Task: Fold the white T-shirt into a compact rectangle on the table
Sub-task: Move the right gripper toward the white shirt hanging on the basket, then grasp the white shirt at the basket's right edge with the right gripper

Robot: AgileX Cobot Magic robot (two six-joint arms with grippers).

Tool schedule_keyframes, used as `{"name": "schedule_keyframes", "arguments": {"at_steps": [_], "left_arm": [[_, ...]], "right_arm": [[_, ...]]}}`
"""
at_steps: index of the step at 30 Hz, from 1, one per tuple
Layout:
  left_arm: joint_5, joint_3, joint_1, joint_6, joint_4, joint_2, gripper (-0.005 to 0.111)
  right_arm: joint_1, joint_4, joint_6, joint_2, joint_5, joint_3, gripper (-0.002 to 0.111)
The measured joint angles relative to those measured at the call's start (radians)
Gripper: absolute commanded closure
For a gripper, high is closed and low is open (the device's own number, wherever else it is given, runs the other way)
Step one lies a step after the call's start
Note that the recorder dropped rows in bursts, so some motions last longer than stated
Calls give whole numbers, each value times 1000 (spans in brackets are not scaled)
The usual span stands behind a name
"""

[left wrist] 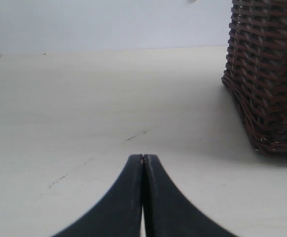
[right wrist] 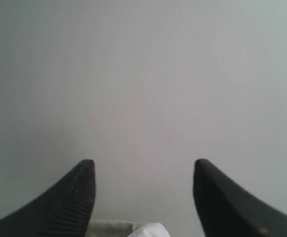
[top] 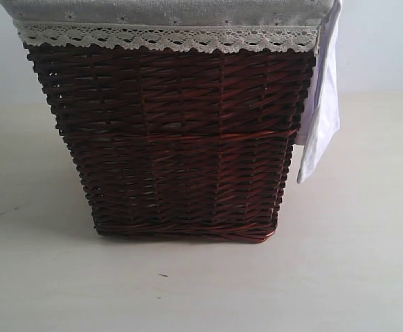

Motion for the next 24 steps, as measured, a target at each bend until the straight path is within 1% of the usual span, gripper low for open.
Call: {"name": "schedule_keyframes", "arguments": {"at_steps": [2,7,10,12,15,18,21,24], "left_arm": [[0,0,0,0,0,0,107],[0,0,0,0,0,0,107],[0,0,0,0,0,0,107],[0,0,0,0,0,0,107],[0,0,0,0,0,0,107],[0,0,0,0,0,0,107],[0,0,0,0,0,0,107],[0,0,0,0,0,0,107]], "right_arm": [[0,-52,22,106,20,-71,36],[0,-183,92,358,128,-218,36],[0,-321,208,493,160,-280,36],[0,-472,325,581,161,-315,36],[0,-727,460,679,135,-353,36],[0,-915,493,764,74,-385,36],[0,-1046,533,832,-7,-397,36],[0,-1119,553,893,-96,-397,36]]}}
